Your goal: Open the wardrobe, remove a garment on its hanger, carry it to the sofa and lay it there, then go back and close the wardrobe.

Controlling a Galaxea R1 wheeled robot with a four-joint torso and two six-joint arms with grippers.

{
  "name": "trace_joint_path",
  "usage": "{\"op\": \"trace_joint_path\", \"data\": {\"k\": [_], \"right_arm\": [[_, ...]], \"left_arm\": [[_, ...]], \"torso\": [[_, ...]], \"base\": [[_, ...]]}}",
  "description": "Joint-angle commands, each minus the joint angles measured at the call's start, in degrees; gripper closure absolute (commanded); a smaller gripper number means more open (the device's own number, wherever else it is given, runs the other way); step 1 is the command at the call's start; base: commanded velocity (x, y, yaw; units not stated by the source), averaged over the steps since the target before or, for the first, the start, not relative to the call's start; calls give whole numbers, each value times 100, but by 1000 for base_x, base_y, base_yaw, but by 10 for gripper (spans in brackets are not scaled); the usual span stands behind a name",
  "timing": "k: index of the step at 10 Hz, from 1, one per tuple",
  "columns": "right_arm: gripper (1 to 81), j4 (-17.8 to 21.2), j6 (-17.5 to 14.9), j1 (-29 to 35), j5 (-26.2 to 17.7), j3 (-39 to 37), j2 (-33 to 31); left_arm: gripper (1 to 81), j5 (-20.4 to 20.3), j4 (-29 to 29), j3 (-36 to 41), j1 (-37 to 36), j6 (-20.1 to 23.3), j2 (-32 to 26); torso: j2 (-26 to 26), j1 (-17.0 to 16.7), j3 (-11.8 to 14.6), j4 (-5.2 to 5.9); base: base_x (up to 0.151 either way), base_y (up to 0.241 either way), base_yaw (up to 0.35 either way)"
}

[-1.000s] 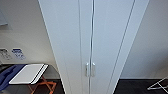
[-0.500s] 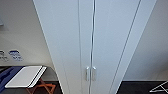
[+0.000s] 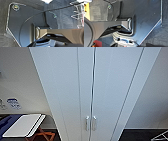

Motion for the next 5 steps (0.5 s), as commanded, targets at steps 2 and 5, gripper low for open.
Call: {"op": "trace_joint_path", "data": {"k": [2, 5], "right_arm": [[10, -53, -8, 238, -248, 340, -235], [10, -62, -8, 572, -265, 1557, -1015]], "left_arm": [[10, 209, 81, 91, -82, 28, -163], [10, 218, 81, 882, -232, 19, -752]], "torso": [[0, -2, 0, 0], [0, -4, 0, 0]], "base": [[0, 0, 0], [0, 0, 0]]}}
